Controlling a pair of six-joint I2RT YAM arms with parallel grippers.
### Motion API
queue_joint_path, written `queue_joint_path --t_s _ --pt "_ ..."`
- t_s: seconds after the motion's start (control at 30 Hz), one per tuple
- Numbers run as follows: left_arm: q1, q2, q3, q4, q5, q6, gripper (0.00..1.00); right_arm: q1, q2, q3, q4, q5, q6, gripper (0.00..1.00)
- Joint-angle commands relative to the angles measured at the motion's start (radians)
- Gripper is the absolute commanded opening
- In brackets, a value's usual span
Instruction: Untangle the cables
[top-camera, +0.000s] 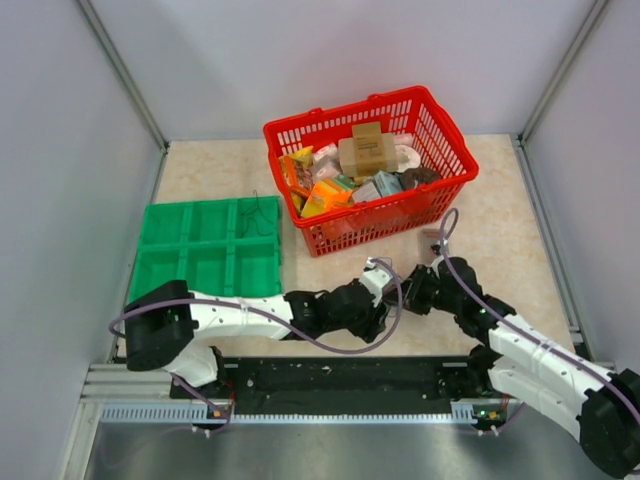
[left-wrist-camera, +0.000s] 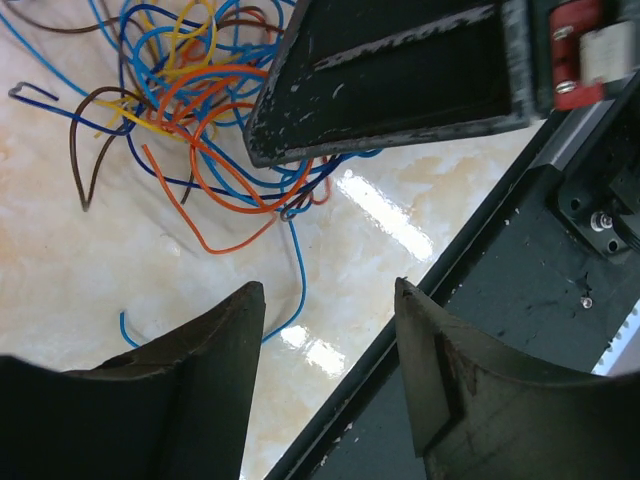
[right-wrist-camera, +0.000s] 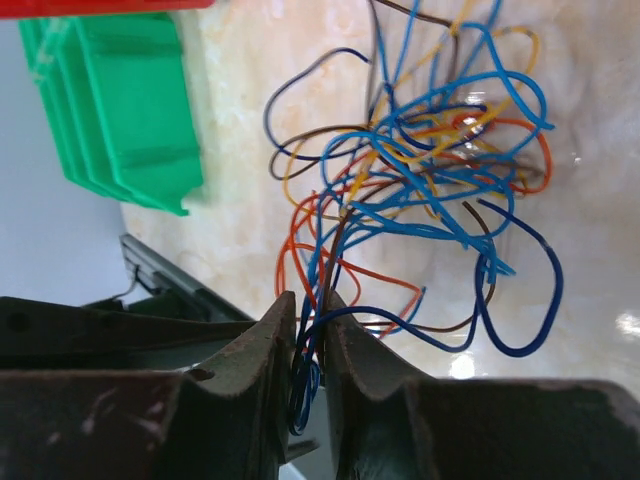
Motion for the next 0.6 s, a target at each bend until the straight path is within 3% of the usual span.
queue_joint_path --t_s 0.0,0.13,0.27,0.33,0.47,0.57 --pt "-0.002 -0.026 0.020 0.060 -0.045 -0.029 0.56 0.006 -0.067 0.097 -0.066 -0.010 0.081 0.16" --pt "0.004 -0.150 -0.054 0.132 -0.070 -0.058 0.55 0.006 -0.089 0.112 -0.074 -0.028 0.016 0.06" --pt "0.059 -0.218 -0.075 0.149 0.016 -0.164 0.75 0.006 -0.087 0.124 -0.069 -0.051 -0.028 0.02" --pt "0.090 -0.230 -0.063 0.113 0.042 -0.224 0.80 0.006 -0.089 0.129 -0.071 -0.055 -0.036 0.02" --pt "0.167 -0.240 -0.051 0.071 0.172 -0.342 0.78 0.006 -0.089 0.134 -0.071 -0.055 -0.050 0.02" --pt "0.196 -0.224 -0.034 0.051 0.229 -0.425 0.63 0.006 -0.089 0.135 -0.071 -0.055 -0.054 0.02"
